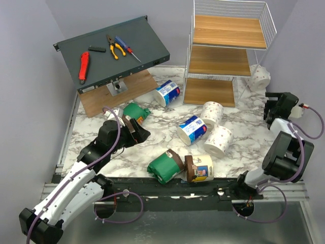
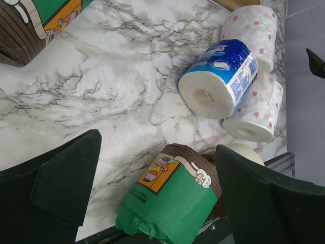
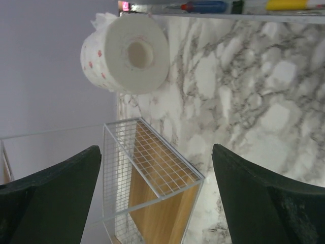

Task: Place and organize the paper towels onto the shelf
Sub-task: Pick up the paper towel from the corner of the board.

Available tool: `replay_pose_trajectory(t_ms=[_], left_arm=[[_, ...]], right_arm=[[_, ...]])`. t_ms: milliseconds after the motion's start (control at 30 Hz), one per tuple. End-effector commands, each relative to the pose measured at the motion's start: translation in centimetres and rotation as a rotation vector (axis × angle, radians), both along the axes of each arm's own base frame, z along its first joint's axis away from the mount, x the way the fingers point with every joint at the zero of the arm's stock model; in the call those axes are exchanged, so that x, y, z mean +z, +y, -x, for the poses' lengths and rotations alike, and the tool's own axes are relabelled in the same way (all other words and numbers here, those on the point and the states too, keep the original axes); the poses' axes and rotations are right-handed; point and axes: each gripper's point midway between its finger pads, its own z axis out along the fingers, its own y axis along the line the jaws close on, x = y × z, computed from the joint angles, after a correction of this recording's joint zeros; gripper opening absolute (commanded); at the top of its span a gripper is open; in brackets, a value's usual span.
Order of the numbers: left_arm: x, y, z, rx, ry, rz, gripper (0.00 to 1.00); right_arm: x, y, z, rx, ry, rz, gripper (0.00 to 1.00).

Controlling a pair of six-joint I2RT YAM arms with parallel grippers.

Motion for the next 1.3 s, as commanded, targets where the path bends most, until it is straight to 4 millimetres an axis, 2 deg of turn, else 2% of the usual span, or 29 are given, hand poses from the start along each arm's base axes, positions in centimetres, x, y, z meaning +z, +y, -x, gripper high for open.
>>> replay_pose_trajectory(t_ms=[0,333,567,867,1267], left_arm=[[0.0,-0.2,-0.4,0.010,-0.008,0.007,0.98],[-0.5,-0.4,-0.8,0.012,0.002,-0.004,0.99],[-0.4,-0.9,-1.6,0.009,0.012,-0.008,0.98],[-0.5,-1.9,-2.7,0.003,0.032,-0.002,0.99],[-0.6,-1.6,-3.3,0.023,0.036,-0.030,0.98]], right_arm=[[2.2,-0.5,-3.6,0.099,-0.077,0.060,0.93],[0.5,-2.5,-7.7,0.137,-0.050,0.102,0.98],[-1.0,-2.5,-9.5,0.157,-0.078,0.079,0.97],[-1.1,-1.7,-11.8,0.171,-0.102,0.108,0.98],[-1.9,-2.2,-14.5,0.161,-0.085,0.135,0.98]])
